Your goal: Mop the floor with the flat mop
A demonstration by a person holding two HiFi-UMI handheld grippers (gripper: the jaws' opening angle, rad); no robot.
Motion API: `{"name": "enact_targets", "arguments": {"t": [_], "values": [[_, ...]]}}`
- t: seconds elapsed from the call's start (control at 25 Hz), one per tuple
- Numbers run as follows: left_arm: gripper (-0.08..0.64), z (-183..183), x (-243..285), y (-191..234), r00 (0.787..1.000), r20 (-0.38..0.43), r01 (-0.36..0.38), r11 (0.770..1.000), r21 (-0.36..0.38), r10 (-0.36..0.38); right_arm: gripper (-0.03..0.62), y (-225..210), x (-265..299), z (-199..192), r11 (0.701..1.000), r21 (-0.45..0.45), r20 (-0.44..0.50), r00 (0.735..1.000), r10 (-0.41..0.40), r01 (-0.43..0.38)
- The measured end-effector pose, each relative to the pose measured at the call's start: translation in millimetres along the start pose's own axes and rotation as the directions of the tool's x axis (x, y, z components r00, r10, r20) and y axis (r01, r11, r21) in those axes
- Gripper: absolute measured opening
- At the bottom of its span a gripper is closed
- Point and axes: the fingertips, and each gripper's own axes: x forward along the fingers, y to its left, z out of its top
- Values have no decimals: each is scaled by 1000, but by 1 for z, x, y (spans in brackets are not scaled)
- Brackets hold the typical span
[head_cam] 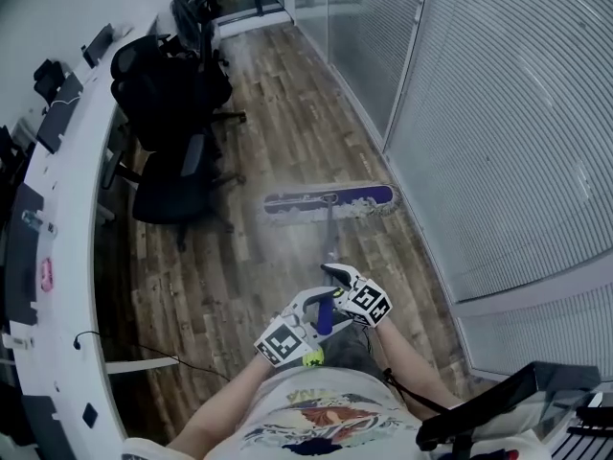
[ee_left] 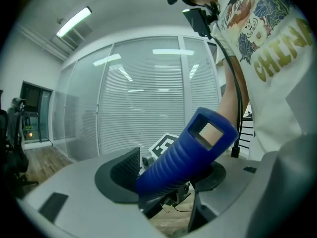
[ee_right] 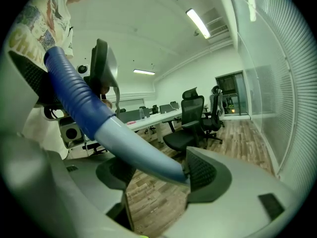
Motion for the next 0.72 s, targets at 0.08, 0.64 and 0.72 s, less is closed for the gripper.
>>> {"name": "enact_targets", "arguments": {"t": [0.08, 0.64, 0.72], "values": [[249, 3, 13, 33, 1000, 5, -10, 1000, -8, 10, 281, -32, 9, 10, 1000, 6, 12, 1000, 4, -5], [247, 40, 120, 187, 999, -2, -43, 999, -10, 43, 281, -209, 18, 68, 999, 23, 6, 999, 33, -34], [247, 36, 126, 180, 999, -27, -34, 999, -4, 34, 281, -208, 13, 61, 999, 13, -21, 999, 37, -37]]}}
